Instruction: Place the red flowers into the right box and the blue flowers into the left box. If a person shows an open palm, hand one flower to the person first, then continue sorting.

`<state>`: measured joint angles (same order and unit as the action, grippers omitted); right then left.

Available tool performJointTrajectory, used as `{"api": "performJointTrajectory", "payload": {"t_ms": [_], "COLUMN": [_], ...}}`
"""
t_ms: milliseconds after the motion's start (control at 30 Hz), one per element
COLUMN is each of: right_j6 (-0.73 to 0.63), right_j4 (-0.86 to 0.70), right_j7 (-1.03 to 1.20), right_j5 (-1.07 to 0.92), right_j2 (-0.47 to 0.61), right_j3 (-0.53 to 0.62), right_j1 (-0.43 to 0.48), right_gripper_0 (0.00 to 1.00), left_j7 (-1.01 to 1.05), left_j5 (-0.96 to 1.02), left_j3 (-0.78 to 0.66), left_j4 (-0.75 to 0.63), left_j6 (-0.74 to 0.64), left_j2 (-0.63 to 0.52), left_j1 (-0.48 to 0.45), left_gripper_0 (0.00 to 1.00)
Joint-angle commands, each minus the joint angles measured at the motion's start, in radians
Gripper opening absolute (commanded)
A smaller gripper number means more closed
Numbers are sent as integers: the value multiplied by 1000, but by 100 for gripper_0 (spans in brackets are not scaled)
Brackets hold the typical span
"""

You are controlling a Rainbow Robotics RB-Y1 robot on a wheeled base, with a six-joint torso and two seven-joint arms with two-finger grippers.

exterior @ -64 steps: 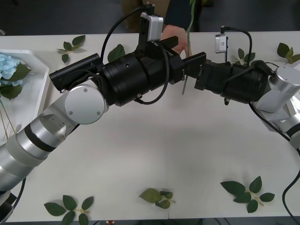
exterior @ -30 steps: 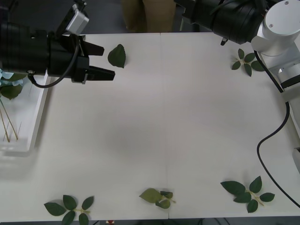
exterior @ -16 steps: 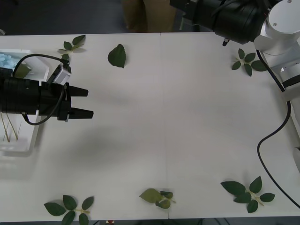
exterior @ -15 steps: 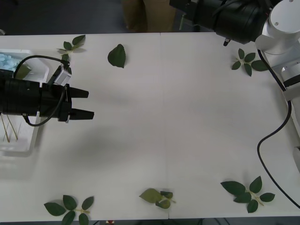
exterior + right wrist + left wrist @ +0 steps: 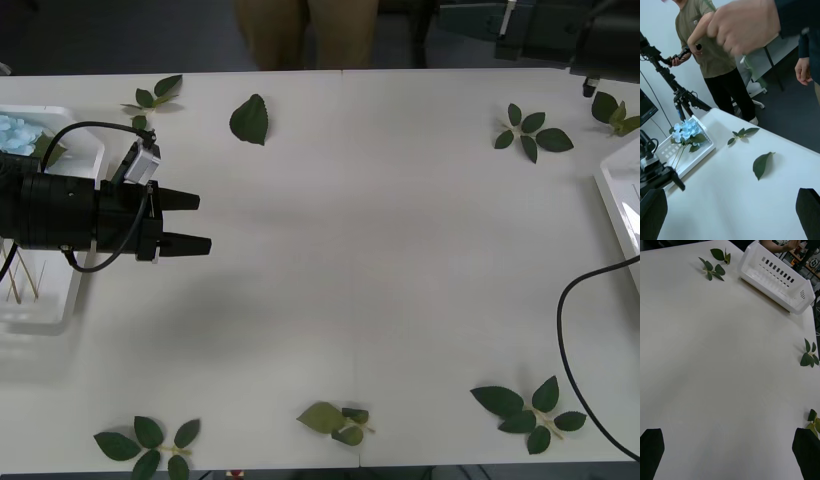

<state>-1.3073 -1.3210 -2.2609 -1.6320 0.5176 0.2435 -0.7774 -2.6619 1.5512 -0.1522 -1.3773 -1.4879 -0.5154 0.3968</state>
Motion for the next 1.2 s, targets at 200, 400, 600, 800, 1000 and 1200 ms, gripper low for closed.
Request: {"api": "performJointTrajectory", "payload": {"t_ms": [200,400,600,800,1000,1200], "right_j6": [-135,-59,51,250,490,697], "right_j4": [-17,-17,-18,-98,-247,-415], "right_j7": [-152,-279,-318,-425,-433,-436], "right_j5": [-16,-144,-345,-437,-520,-582], "right_j2": [110,176,300,398,469,507], "right_j3": [43,-113,-359,-576,-737,-851], "right_j1": [124,227,237,230,230,228], "right_gripper_0": [100,100,100,100,100,100], "left_j7": [-43,-43,-43,-43,-43,-43], "left_j5": [15,15,15,15,15,15], "left_j3": [-27,-27,-27,-27,-27,-27], "left_j4": [-6,-6,-6,-6,-6,-6], "left_j6": [9,9,9,9,9,9], "left_j2": [8,8,8,8,8,8], "left_j1": [-10,-10,-10,-10,-10,-10], "left_gripper_0": [100,100,100,100,100,100]}}
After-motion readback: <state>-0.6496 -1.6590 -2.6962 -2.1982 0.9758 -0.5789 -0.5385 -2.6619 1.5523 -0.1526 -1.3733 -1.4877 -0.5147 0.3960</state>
